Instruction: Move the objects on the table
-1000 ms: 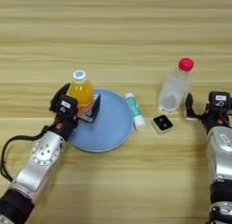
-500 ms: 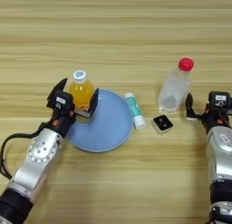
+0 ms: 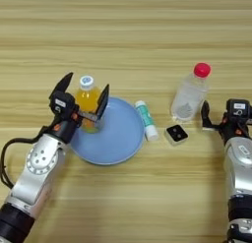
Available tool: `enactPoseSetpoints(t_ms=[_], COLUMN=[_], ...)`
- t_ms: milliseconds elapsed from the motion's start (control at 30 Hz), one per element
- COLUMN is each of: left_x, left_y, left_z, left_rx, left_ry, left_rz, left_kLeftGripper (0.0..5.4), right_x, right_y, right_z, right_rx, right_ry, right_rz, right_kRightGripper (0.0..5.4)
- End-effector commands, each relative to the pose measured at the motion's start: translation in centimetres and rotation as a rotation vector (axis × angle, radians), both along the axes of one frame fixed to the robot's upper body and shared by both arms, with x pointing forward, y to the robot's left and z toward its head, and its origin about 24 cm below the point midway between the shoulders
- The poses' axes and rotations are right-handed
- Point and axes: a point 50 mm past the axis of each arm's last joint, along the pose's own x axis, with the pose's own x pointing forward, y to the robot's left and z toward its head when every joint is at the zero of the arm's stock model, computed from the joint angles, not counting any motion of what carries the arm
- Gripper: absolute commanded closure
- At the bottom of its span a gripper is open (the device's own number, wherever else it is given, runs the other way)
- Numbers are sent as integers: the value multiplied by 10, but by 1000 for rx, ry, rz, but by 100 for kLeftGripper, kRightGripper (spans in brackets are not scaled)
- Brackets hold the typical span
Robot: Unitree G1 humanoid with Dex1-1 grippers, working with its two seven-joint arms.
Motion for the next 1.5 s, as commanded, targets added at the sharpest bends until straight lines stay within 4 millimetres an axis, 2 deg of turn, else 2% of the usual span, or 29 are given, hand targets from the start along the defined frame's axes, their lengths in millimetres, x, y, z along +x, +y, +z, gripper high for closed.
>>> enactPoseSetpoints(t_ms=[33,167,433,567,633,733,967,1167,1300,1500], left_x=[-14,-15,-9,-5,-2,3,17,22,24,24], left_y=[-15,-2,54,83,98,109,119,124,128,130], left_z=[11,25,49,51,45,34,-6,-31,-41,-42], left_rx=[-119,-160,-274,-318,-285,-218,-125,-93,-85,-109], left_ry=[-32,-92,-204,-204,-187,-141,64,171,209,227], left_rz=[-80,-40,227,392,495,601,713,742,752,719], left_kLeftGripper=[1,1,1,1,1,1,1,1,1,1], right_x=[2,2,2,2,1,-3,-16,-28,-40,-54], right_y=[4,4,5,2,-2,-8,-6,-3,1,4], right_z=[0,-1,0,3,5,8,8,5,0,-3], right_rx=[0,0,-2,-5,-10,-21,-38,-45,-56,-56], right_ry=[-9,-9,-14,-23,-28,-34,-32,-32,-15,15], right_rz=[4,3,0,-12,-22,-34,-7,43,81,111], right_kRightGripper=[0,0,0,0,0,0,0,0,0,0])
